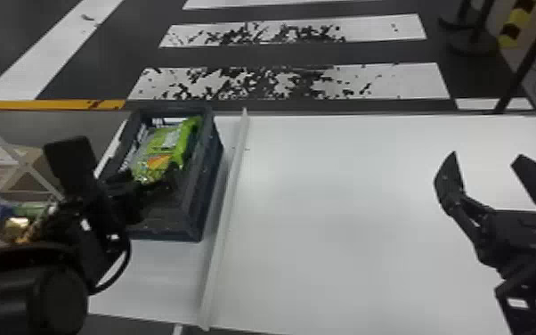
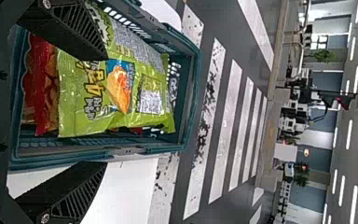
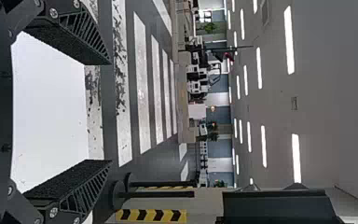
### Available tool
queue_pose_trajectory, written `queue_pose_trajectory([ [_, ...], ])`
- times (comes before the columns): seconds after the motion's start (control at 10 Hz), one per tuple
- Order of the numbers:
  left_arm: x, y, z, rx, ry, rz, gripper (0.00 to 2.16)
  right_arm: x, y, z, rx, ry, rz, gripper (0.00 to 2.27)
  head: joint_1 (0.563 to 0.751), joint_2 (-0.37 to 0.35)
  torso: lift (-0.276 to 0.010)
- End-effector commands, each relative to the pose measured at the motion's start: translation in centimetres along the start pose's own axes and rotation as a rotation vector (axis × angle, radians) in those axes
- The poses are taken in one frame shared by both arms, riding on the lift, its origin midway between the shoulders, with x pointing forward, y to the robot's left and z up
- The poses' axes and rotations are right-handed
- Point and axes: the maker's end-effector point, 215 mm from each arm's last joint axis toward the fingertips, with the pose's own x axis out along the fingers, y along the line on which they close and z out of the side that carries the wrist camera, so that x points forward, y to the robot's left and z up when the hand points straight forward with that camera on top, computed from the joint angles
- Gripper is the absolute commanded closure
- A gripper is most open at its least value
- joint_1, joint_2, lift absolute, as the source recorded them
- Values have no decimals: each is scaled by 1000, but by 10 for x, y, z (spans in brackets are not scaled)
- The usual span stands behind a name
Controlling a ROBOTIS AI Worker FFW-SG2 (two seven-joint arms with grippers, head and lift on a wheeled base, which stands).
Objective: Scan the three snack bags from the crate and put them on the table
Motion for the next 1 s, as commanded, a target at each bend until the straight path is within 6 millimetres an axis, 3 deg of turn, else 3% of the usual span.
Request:
queue_pose_trajectory([
  [0.0, 19, 9, -5, -14, 23, 14, 76, 1, -1, -4, -6, 6, 0, 140, 695, 164, -94],
  [0.2, 46, 20, -10, -39, 51, 17, 76, 4, -4, -8, -16, 9, -5, 140, 695, 172, -94],
  [0.5, 79, 20, 18, -68, 32, 16, 80, 7, -6, -16, -30, 20, -7, 140, 695, 173, -94],
  [0.7, 100, 23, 9, -83, 72, 25, 80, 9, -13, -21, -41, 26, -23, 140, 695, 172, -94],
  [0.9, 107, 28, -7, -80, 109, 34, 107, 9, -14, -22, -48, 25, -26, 140, 695, 167, -94],
])
